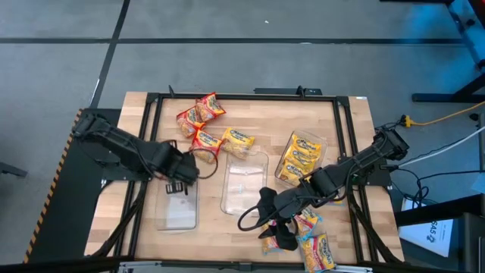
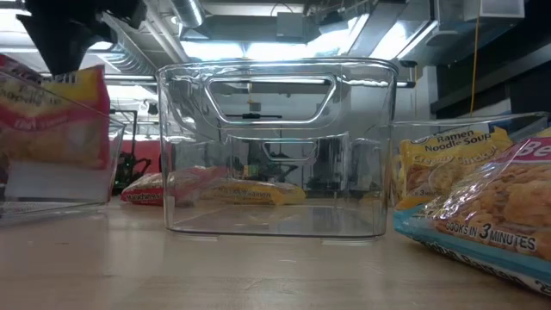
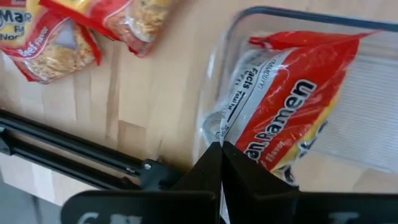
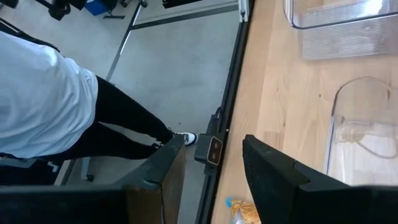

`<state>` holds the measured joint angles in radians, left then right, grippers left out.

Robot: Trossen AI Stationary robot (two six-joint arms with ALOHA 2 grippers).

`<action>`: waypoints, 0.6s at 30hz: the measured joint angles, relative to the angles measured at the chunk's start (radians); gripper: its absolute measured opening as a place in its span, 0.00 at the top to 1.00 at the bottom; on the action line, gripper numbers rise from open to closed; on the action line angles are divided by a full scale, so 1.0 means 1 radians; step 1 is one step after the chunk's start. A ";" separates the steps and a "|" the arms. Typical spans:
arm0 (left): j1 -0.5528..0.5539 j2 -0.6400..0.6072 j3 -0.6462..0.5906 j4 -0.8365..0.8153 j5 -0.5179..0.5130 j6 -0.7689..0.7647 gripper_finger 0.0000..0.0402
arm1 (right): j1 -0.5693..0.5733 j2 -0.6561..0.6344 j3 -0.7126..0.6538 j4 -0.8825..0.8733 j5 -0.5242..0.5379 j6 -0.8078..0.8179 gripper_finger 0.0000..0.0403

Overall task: Sort Maruchan noodles
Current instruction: Put the red noodle pack into the left transparent bin

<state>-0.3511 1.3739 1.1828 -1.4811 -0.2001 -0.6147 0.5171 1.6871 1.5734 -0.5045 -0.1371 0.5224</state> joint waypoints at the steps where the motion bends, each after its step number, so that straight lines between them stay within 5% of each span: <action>1: 0.012 -0.014 -0.006 0.000 -0.001 0.000 1.00 | 0.000 0.000 0.000 0.000 0.000 0.000 0.61; 18: 0.102 -0.047 -0.108 0.082 0.003 0.109 1.00 | 0.000 0.000 0.000 0.001 0.017 0.000 0.61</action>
<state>-0.2495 1.3266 1.0744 -1.3988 -0.1969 -0.5059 0.5171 1.6871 1.5737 -0.5037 -0.1204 0.5228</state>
